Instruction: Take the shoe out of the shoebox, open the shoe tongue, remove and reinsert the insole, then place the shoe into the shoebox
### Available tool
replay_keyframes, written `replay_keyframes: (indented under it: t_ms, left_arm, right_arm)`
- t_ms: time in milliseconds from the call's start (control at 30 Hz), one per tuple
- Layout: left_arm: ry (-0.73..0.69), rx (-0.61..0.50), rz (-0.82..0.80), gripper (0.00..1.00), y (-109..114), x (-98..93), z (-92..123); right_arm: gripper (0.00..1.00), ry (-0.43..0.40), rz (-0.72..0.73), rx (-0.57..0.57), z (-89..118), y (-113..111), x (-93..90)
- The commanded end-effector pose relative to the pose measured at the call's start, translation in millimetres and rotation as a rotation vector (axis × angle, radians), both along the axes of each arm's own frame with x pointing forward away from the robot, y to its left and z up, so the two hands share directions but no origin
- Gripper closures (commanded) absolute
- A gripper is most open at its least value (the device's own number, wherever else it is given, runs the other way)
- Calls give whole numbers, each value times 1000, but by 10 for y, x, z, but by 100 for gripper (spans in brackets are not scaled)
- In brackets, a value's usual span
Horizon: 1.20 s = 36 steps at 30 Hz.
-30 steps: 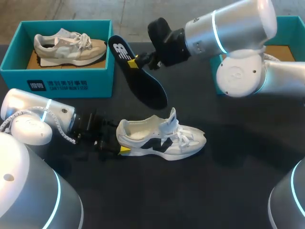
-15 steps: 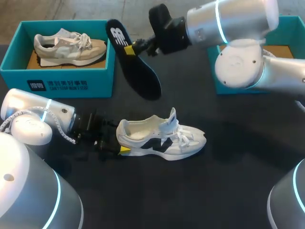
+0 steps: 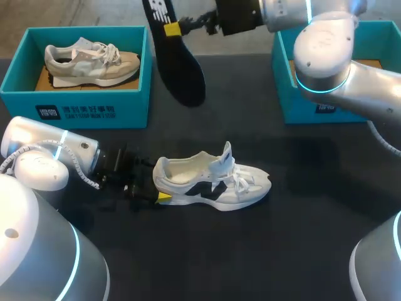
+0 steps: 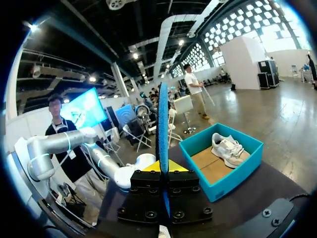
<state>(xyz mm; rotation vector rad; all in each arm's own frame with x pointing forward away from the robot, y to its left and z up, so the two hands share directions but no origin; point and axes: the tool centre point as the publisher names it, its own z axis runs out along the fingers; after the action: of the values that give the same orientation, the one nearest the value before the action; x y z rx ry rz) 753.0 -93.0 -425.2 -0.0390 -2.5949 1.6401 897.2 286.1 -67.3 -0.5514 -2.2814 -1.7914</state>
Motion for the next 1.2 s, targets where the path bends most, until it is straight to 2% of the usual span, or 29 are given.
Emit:
replay_keyframes:
  t_ms: [33, 300, 533, 1200]
  left_arm:
    - [0, 2, 0, 100, -28, 25, -46]
    - [0, 2, 0, 100, -28, 25, -46]
    - [0, 2, 0, 100, -28, 25, -46]
    - [0, 2, 0, 100, -28, 25, -46]
  right_arm:
    - [100, 22, 20, 44, 85, -133, -59]
    - [100, 96, 5, 102, 293, -276, -158]
    - [100, 169, 28, 109, 413, -337, -290]
    - [100, 169, 28, 109, 413, -337, -290]
